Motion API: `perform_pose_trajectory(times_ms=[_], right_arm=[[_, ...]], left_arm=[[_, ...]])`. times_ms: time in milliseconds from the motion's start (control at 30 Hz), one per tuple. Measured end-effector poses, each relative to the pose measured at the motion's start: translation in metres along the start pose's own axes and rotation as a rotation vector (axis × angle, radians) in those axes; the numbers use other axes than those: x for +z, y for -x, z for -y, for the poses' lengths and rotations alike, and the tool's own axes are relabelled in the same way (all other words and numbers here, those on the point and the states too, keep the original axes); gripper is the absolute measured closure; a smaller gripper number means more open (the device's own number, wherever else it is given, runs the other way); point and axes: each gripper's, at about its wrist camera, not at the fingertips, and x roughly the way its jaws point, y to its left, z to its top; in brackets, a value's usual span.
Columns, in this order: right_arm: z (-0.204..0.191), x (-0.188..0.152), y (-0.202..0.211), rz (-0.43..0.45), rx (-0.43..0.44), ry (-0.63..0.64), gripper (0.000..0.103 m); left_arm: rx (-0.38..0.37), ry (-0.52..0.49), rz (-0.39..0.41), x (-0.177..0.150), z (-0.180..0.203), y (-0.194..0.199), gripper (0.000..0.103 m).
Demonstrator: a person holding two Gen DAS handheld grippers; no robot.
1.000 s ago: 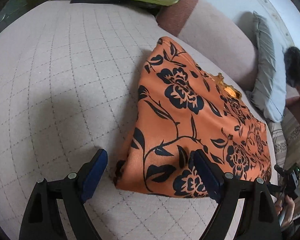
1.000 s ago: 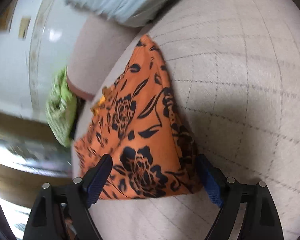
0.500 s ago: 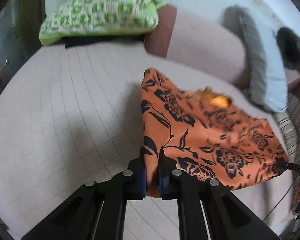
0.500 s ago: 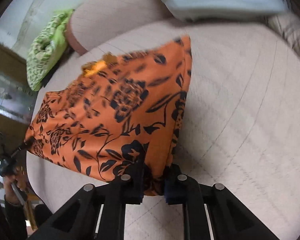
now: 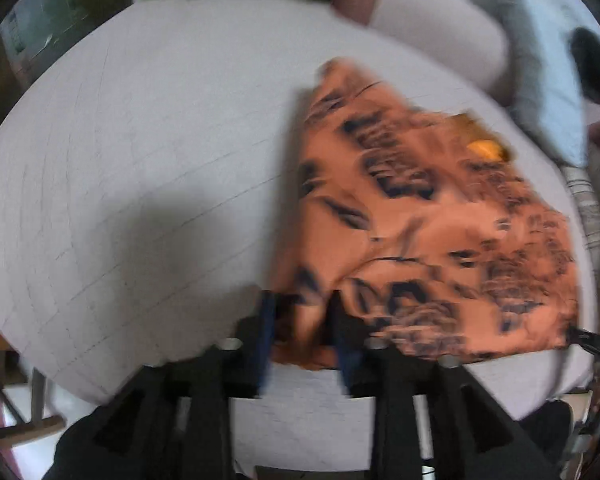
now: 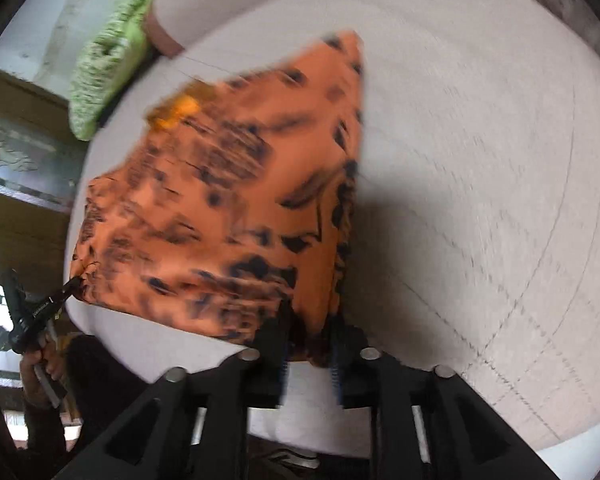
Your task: Fold small clothes
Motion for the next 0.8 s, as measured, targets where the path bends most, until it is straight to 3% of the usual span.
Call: perform_pose_trajectory(times_ms=[33,67,167,233,300,367,433,500,533,567,600,633,700,767,800], right_arm=[[0.006,-0.002,0.002,0.029,0.005,-0.023,0.061],[0.011,-0.004,0.011,0.078,0.008,-0.050,0.044],[0.012,-0.006,0.051,0.213,-0.068,-0.056,0.040],[-0.001,0.001,0.074,0.296,-0.056,-0.038,0.040],[-0.017,0.009,0.085,0.339,0.095,-0.028,0.037],[-0.033,0.022,0.064,0.258,0.354,-0.040,0.035],[-0.048,0.029,0.028,0.172,0.433,-0.023,0.035],[-0.050,0.036,-0.010,0.081,0.409,-0.019,0.035],[-0.035,0.039,-0.036,0.038,0.301,-0.052,0.039],[-0.023,0.040,-0.045,0.038,0.315,-0.102,0.053],[-0.008,0.040,-0.042,0.070,0.344,-0.197,0.058],[-0.006,0.040,-0.035,0.090,0.342,-0.227,0.057],[-0.022,0.040,-0.005,0.173,0.241,-0.128,0.033],[-0.031,0.042,0.013,0.217,0.256,-0.084,0.027],[-0.033,0.046,0.016,0.233,0.280,-0.079,0.027]], left_arm=[[-0.015,0.049,0.034,0.002,-0.006,0.008,0.057],[-0.019,0.075,0.079,0.005,-0.010,0.019,0.054],[0.046,0.017,0.238,0.014,0.004,0.060,0.049],[0.000,-0.043,0.294,0.018,0.021,0.075,0.043],[-0.091,-0.121,0.302,0.018,0.053,0.077,0.038],[-0.168,-0.196,0.280,0.017,0.084,0.063,0.036],[-0.183,-0.256,0.260,0.011,0.114,0.041,0.036],[-0.147,-0.288,0.195,0.007,0.134,0.002,0.036],[-0.071,-0.303,0.159,0.005,0.138,-0.019,0.036],[0.022,-0.313,0.102,0.002,0.139,-0.041,0.036],[0.046,-0.326,0.087,-0.001,0.138,-0.052,0.034],[0.041,-0.332,0.138,-0.004,0.138,-0.044,0.034],[0.013,-0.334,0.167,-0.004,0.143,-0.027,0.034],[-0.021,-0.348,0.220,-0.006,0.147,-0.014,0.031],[-0.011,-0.358,0.243,-0.007,0.150,-0.013,0.025]])
